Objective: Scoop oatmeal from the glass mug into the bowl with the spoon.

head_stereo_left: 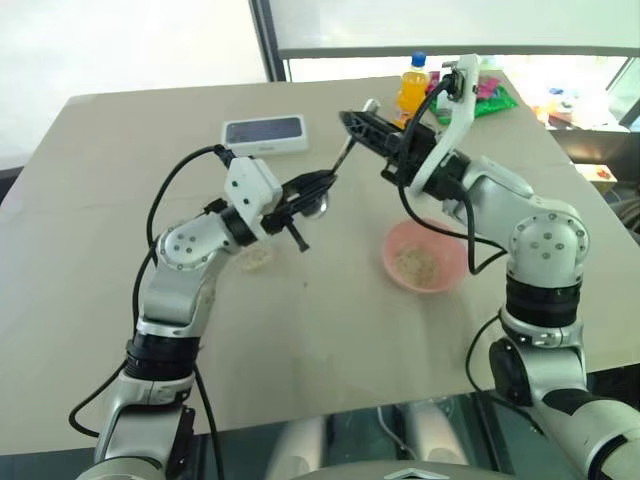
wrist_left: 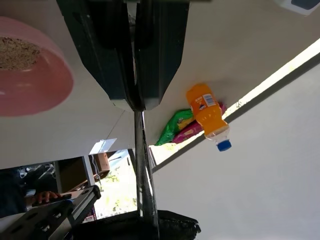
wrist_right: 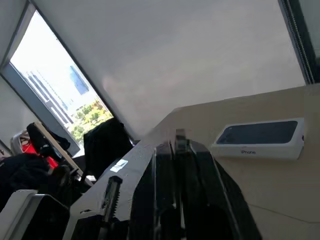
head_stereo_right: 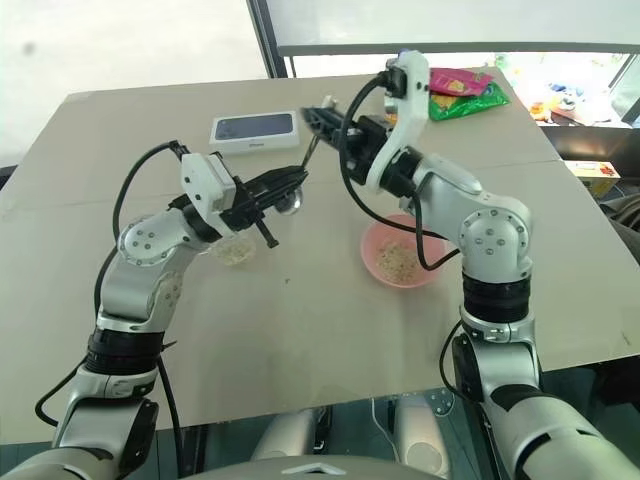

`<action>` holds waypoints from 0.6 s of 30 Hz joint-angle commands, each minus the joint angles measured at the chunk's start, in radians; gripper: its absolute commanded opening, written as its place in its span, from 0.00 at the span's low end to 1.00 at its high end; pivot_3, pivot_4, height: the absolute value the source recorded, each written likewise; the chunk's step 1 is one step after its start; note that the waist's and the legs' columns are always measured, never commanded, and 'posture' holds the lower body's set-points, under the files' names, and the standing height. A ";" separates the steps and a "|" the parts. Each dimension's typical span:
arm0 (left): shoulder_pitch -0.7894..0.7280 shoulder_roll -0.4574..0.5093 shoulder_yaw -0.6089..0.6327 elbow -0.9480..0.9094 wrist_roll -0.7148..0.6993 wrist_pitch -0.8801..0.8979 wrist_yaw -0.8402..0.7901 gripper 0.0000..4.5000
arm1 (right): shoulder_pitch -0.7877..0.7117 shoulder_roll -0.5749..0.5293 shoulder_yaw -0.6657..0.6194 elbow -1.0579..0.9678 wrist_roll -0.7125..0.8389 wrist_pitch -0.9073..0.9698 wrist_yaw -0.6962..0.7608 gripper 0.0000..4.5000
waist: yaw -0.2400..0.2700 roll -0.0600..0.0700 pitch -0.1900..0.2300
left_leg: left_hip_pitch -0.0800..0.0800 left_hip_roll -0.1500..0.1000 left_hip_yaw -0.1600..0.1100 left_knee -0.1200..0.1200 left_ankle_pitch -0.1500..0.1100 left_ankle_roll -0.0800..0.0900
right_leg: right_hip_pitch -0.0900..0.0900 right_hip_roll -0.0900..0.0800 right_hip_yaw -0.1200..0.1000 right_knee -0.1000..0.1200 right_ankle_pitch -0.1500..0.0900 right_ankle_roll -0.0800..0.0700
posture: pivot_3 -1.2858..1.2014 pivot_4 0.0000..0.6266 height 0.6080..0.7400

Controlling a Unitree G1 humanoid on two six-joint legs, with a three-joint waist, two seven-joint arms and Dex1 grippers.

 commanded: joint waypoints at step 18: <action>0.177 -0.108 0.240 -0.336 -0.211 0.144 0.300 0.62 | -0.089 -0.137 -0.182 0.198 -0.050 -0.061 0.097 0.00 | 0.003 0.000 0.000 | -0.001 0.000 0.000 0.008 -0.003 0.004 | 0.000 0.000 0.001 0.006 0.000 0.000 | 0.52 0.24 1.00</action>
